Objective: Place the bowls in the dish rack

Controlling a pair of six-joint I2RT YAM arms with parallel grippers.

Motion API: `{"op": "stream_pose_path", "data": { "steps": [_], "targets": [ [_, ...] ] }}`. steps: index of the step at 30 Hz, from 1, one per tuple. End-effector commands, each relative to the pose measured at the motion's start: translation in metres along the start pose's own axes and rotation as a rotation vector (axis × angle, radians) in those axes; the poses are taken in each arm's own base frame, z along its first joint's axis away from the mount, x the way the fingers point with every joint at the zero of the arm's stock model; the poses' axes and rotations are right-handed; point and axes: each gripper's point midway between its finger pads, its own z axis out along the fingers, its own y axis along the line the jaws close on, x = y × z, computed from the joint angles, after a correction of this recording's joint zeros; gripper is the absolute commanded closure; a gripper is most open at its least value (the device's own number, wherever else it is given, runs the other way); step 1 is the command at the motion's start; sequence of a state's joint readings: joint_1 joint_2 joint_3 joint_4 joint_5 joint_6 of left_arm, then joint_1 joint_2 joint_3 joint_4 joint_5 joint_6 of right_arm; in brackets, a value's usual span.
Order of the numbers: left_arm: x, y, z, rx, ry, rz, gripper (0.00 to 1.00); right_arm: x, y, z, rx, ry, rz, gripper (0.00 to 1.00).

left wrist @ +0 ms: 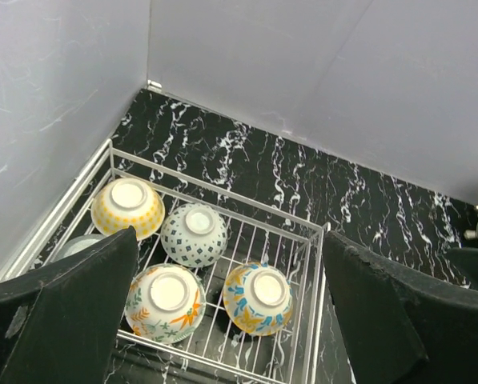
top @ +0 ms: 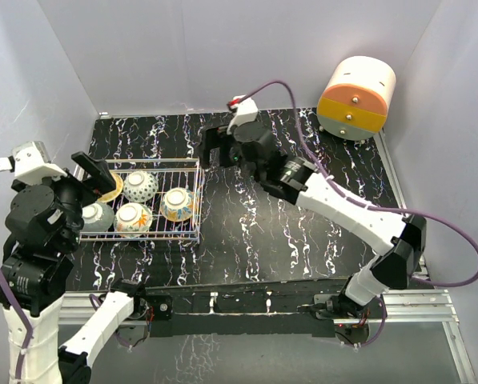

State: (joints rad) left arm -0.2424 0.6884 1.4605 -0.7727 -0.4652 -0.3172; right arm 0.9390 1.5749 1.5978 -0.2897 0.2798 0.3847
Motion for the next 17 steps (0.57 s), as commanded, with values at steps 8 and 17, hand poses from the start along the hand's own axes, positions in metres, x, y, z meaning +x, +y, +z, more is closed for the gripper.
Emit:
{"op": "stream_pose_path", "data": {
  "steps": [8,17],
  "targets": [
    [0.044,-0.036,0.032,0.117,0.162,0.033,0.03,0.064,-0.137,-0.065,0.54,0.18,-0.033,0.02],
    [0.052,-0.042,0.038,0.134,0.186,0.027,0.03,0.061,-0.14,-0.08,0.548,0.151,0.009,0.02]
  ]
}}
